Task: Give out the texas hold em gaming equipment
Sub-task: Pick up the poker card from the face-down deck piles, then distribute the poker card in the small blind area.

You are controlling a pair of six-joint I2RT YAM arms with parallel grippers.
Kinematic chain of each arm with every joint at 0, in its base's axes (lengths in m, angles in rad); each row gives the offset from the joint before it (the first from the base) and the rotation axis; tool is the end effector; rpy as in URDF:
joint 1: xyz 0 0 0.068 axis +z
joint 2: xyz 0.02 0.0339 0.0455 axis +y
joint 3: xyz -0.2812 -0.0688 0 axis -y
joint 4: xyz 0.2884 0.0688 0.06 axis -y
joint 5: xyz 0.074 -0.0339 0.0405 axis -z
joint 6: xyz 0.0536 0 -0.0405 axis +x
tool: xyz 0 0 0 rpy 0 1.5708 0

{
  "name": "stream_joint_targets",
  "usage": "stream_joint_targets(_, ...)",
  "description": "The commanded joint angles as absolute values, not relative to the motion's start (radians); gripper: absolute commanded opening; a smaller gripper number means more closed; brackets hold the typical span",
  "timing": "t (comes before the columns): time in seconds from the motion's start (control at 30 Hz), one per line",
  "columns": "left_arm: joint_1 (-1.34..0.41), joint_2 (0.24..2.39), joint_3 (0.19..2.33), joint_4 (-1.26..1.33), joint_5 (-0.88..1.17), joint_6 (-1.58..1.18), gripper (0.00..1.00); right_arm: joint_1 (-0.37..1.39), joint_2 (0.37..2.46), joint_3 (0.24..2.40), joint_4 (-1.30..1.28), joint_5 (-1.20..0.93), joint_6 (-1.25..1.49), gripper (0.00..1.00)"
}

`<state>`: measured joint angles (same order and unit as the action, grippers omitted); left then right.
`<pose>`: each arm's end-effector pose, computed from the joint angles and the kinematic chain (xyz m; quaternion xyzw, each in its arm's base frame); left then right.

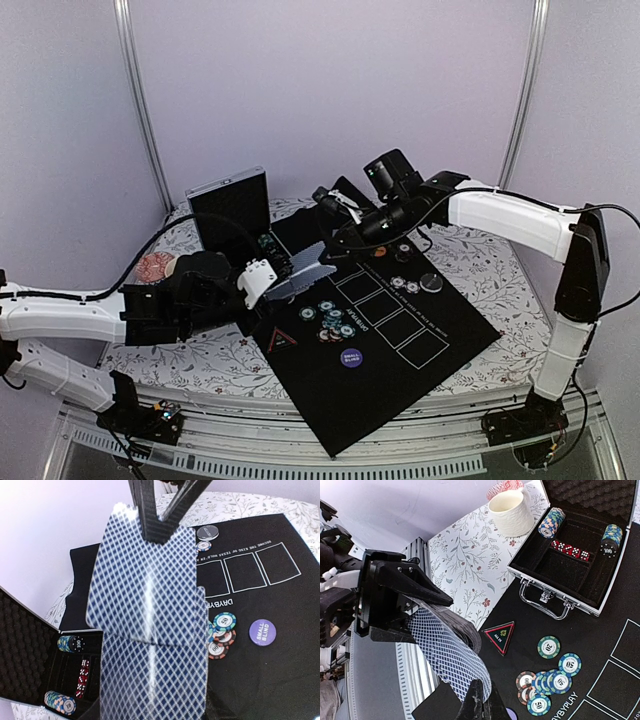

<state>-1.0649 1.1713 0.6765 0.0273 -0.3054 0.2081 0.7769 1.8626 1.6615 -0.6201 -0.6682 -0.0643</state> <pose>0.1617 -0.2587 0.2320 0.4362 0.7243 -0.0973 0.5250 0.3151 0.3564 0.2990 -0.4685 0.7535 0.4066 0.2177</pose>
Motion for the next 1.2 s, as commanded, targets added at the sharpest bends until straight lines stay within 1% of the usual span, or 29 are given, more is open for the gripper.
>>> stream_joint_targets(0.0,-1.073,1.135,0.663,0.074,-0.313,0.195,0.42,0.731,1.762,1.671,-0.62,-0.721,-0.073,0.02)
stream_joint_targets(0.27,-1.073,1.123,0.655,0.063,-0.335,0.187,0.42,0.667,1.671,1.597,-0.603,-0.802,-0.046,0.02)
stream_joint_targets(0.43,-1.072,1.098,0.648,0.044,-0.36,0.187,0.42,0.659,1.676,1.429,-0.6,-0.77,-0.025,0.02)
stream_joint_targets(0.53,-1.072,1.08,0.64,0.041,-0.36,0.187,0.42,0.668,1.704,1.287,-0.477,-0.827,0.057,0.02)
stream_joint_targets(0.63,-1.072,1.074,0.638,0.043,-0.355,0.182,0.42,0.722,1.77,1.217,-0.368,-0.851,0.152,0.02)
stream_joint_targets(0.67,-1.072,1.075,0.638,0.043,-0.353,0.18,0.42,0.781,1.865,1.222,-0.329,-0.875,0.169,0.02)
stream_joint_targets(0.77,-1.072,1.077,0.644,0.04,-0.352,0.181,0.42,0.823,1.967,1.25,-0.314,-0.897,0.17,0.02)
stream_joint_targets(0.87,-1.072,1.077,0.646,0.033,-0.355,0.18,0.42,0.827,2.025,1.269,-0.325,-0.854,0.171,0.03)
stream_joint_targets(0.97,-1.071,1.074,0.644,0.032,-0.356,0.184,0.42,0.841,2.067,1.29,-0.347,-0.879,0.153,0.03)
stream_joint_targets(1.03,-1.071,1.076,0.644,0.033,-0.356,0.185,0.42,0.86,2.088,1.31,-0.386,-0.867,0.135,0.07)
stream_joint_targets(1.07,-1.072,1.077,0.644,0.033,-0.357,0.187,0.42,0.863,2.095,1.322,-0.411,-0.85,0.124,0.11)
stream_joint_targets(1.1,-1.072,1.078,0.646,0.034,-0.356,0.186,0.42,0.864,2.095,1.329,-0.433,-0.835,0.107,0.17)
stream_joint_targets(1.17,-1.072,1.083,0.646,0.035,-0.351,0.189,0.42,0.864,2.074,1.342,-0.469,-0.791,0.091,0.38)
